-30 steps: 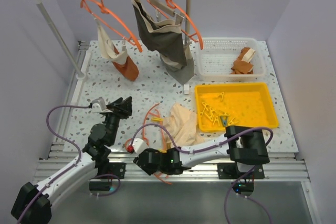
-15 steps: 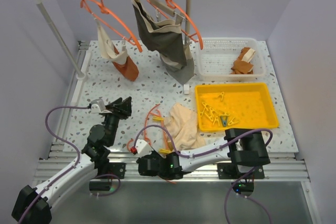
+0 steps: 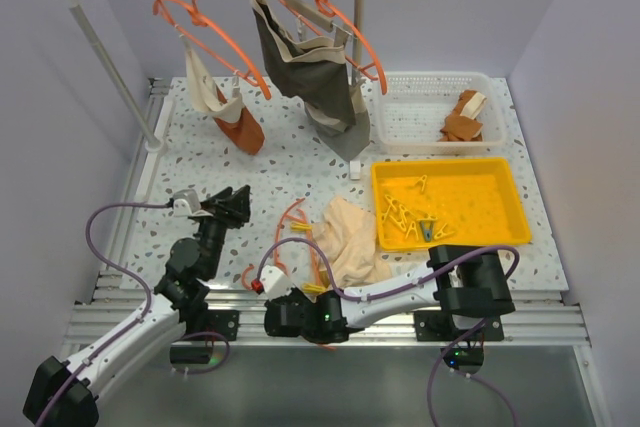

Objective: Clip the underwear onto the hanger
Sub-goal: Pick up the hanger at the center of the board.

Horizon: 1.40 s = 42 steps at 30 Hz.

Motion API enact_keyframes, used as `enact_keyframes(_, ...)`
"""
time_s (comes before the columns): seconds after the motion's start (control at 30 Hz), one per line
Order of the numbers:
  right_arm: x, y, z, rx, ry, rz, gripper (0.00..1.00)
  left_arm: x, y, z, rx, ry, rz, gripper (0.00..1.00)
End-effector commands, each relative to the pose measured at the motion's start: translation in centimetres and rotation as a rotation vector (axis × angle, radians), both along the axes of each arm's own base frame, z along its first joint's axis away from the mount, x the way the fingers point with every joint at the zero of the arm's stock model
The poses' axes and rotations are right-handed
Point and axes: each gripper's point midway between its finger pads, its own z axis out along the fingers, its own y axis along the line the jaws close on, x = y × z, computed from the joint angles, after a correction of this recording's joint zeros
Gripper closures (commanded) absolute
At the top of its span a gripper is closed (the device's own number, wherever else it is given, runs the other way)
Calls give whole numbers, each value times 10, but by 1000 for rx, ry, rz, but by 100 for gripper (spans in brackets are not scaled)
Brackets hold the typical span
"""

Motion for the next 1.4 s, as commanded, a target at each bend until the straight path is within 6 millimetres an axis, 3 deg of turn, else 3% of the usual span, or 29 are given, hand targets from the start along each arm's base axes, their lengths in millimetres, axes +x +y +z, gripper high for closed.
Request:
enact_keyframes(0.0,-5,5,-2,12,18,-9,75,-2,9,-32,46,67,33,43)
enact_keyframes(0.03,-7,5,-6,9,26,-5,76,-1,12,-20,32,51,51,43)
enact_keyframes(0.17,-15,11,-14,4,62,18,79,0,18,-15,45,81,86,43)
enact_keyframes(0.23,-15,10,-23,-21,67,16,87,-1,20,-11,37,82,91,42)
enact_keyframes(0.4,-12,14,-15,-20,47,9,100,-11,29,5,32,97,110,39)
enact_keyframes(0.63,7,12,26,2,-50,-38,100,-33,52,54,-45,18,154,38)
enact_keyframes(0.87,26,1,92,142,-124,-81,100,-38,55,69,-35,33,152,37)
enact_keyframes(0.9,29,-3,111,192,-130,-83,100,-38,55,71,-34,31,151,37)
enact_keyframes(0.97,36,-8,124,247,-137,-94,100,-40,56,78,-39,20,148,37)
enact_keyframes(1.0,39,-9,142,312,-139,-95,100,-41,57,80,-43,14,151,37)
enact_keyframes(1.07,47,-18,148,343,-145,-112,100,-42,59,84,-47,7,156,37)
enact_keyframes(1.13,52,-24,171,429,-148,-116,100,-42,60,83,-47,10,162,37)
enact_keyframes(1.17,56,-29,169,433,-150,-126,100,-42,60,83,-47,10,165,37)
enact_keyframes(1.23,60,-36,186,498,-156,-135,100,-41,60,81,-44,16,168,37)
enact_keyframes(1.37,72,-50,196,563,-164,-152,100,-38,58,77,-38,23,167,37)
